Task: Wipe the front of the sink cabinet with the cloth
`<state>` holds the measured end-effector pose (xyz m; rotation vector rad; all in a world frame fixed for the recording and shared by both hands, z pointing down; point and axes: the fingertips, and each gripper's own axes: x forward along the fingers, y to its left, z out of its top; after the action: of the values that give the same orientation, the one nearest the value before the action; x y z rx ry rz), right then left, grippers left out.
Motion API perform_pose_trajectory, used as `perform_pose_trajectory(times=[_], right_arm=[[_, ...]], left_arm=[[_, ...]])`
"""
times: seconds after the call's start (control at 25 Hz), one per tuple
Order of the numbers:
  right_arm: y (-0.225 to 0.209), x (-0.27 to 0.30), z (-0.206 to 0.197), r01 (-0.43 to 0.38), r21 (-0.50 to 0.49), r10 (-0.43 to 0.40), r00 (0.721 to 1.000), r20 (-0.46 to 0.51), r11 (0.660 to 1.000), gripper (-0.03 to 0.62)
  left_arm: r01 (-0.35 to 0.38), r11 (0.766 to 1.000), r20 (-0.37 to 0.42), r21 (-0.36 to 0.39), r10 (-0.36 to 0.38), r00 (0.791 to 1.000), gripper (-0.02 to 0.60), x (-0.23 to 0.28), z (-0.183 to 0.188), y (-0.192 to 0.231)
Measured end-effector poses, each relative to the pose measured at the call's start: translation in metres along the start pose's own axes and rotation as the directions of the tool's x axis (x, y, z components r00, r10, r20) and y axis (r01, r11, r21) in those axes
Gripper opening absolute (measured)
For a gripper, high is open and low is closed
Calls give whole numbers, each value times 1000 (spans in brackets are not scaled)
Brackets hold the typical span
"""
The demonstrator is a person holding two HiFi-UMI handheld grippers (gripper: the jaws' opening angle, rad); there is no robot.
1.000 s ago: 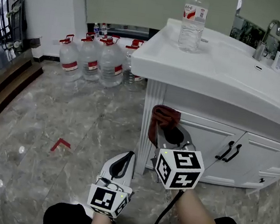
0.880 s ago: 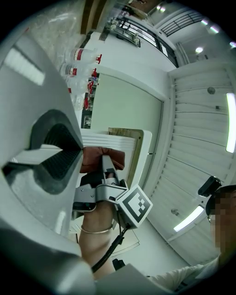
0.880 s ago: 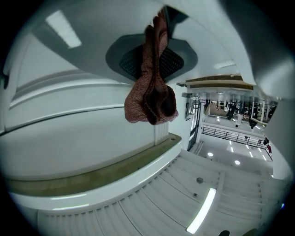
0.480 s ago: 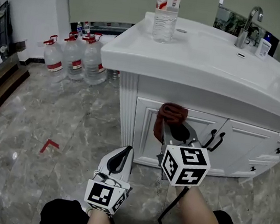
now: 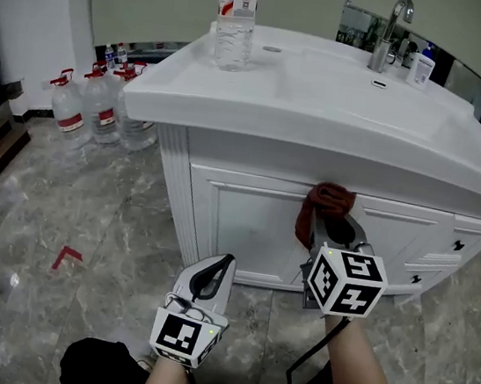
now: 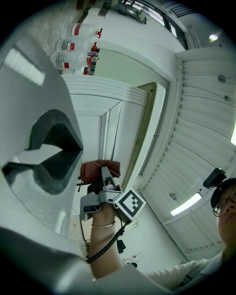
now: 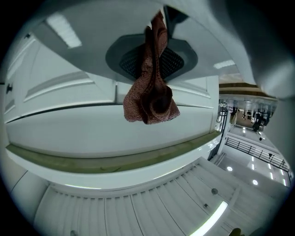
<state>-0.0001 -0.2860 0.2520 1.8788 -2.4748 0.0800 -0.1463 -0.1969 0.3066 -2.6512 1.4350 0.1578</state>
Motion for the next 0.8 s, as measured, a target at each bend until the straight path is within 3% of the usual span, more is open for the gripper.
perform_pose_trajectory(times=[0.2, 0.4, 0.64, 0.8], right_arm=[[-26, -8, -2, 50, 40, -49, 999, -4, 998, 83], [-20, -13, -3, 59, 53, -59, 998, 7, 997, 83], [54, 8, -29, -72, 8, 72, 997, -21, 997, 81], [117, 33, -55, -178, -6, 177, 982, -66, 984, 81]], left_arm=[[-7, 1000, -8, -3, 7, 1000, 0, 0, -6, 3], [-30, 999, -3, -11, 30, 1000, 0, -8, -3, 15], [-92, 996, -28, -19, 91, 995, 0, -31, -17, 45], [-150, 988, -36, -37, 149, 988, 0, -48, -21, 70]])
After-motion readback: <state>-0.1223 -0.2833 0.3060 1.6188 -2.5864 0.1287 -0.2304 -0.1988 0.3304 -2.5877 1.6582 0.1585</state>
